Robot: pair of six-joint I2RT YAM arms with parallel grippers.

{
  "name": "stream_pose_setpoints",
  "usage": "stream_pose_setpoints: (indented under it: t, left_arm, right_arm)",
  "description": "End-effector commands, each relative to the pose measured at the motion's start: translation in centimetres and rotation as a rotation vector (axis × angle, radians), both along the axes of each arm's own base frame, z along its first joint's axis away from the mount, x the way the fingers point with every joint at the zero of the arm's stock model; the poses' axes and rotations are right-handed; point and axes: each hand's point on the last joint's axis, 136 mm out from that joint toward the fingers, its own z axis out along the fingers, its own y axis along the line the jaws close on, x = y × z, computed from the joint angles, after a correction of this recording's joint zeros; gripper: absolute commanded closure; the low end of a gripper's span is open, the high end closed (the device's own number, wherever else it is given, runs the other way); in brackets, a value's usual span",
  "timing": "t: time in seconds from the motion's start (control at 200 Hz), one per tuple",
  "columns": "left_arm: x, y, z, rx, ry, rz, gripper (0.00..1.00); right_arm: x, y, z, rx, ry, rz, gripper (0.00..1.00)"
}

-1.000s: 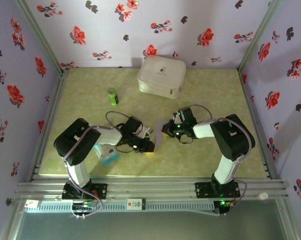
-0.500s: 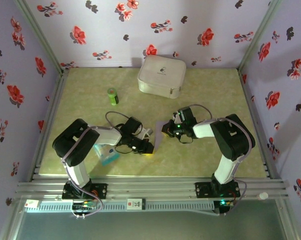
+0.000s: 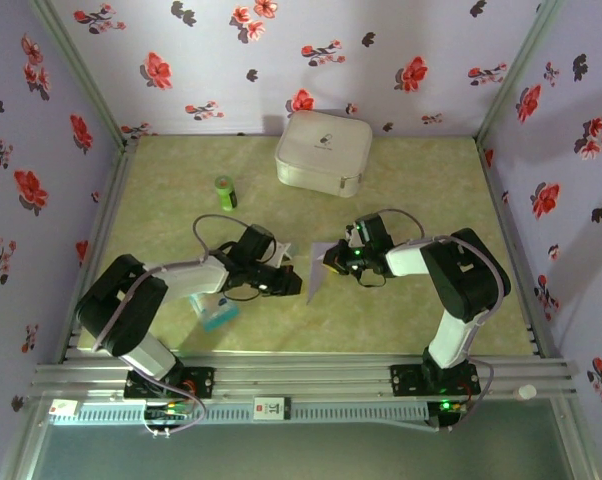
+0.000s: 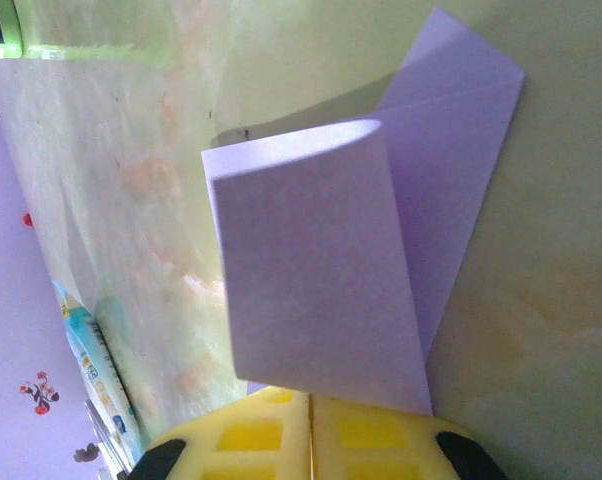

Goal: Fold a paper plane with a square sheet of paper (pick it up from the middle)
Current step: Fold the wing for the fifth time at the center of the table.

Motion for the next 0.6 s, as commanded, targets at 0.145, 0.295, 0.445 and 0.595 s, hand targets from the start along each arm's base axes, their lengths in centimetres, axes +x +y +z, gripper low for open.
stream_pose_setpoints:
  t: [0.145,0.295,0.445,0.595]
  left_arm:
    - [3.4,-4.6,2.0,-0.089,-0.018,-0.011,0.98]
    - [4.0,-5.2,-0.2,-0.033,0.006,-0.015,0.99]
    - [4.5,-5.5,-1.3,0.004,0.001,-0.016,0.98]
    - [5.2,-5.5,-2.1,0.038,-0.015,-0.016,0.98]
  right_arm:
    - [-1.7,-2.1,-4.2,-0.16,0.086,-0.036,0.92]
    - [-1.6,-2.0,-4.1,-0.152,0.082,-0.04,0.92]
    - [-1.6,-1.8,-4.0,-0.149,0.082,-0.039,0.92]
    - [-1.6,-1.8,-4.0,-0.147,0.081,-0.037,0.92]
